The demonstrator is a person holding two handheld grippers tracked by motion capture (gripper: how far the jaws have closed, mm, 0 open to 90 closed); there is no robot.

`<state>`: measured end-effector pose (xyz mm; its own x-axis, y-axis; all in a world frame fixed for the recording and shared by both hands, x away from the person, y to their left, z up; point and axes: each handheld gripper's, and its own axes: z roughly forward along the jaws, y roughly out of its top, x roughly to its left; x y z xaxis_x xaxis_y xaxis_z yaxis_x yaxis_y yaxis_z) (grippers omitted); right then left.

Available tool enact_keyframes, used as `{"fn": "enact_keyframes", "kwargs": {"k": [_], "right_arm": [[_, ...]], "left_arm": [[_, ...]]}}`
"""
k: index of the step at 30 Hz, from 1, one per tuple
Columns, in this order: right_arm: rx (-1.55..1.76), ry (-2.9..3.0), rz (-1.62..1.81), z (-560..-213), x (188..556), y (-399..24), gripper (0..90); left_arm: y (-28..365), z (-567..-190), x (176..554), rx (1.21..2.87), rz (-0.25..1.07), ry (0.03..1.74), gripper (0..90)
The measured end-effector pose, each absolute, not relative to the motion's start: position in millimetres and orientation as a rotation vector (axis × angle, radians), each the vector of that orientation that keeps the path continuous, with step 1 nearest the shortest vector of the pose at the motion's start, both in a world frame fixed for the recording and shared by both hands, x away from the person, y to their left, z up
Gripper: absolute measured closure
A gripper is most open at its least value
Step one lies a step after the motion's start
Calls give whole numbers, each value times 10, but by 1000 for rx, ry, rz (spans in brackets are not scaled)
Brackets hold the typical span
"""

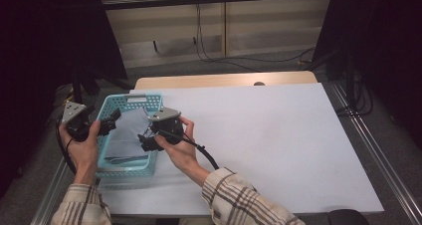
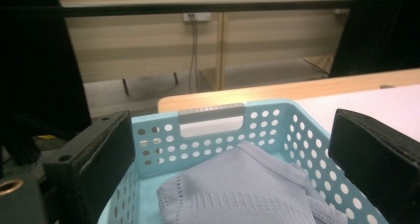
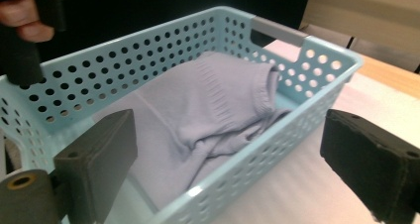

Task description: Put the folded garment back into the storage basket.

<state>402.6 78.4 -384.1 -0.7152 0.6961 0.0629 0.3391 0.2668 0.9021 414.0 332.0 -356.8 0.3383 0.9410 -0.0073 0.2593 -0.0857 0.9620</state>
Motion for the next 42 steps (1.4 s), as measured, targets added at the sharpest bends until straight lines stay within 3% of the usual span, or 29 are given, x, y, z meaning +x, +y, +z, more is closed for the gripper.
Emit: {"fn": "enact_keyframes", "kwargs": {"k": [10,33,42], "right_arm": [[953,2113,1418,-3825,4025,599,19],[1009,1997,1406,-3921,3993,98,19],[1014,1910,1412,-3808,3867,-256,24]], "left_arm": [[3286,-3539,3986,1576,817,1081,45],[2955,-3576,3695,1587,886,1054,45],[2911,-3612,3584,1613,870,1028,51]]}}
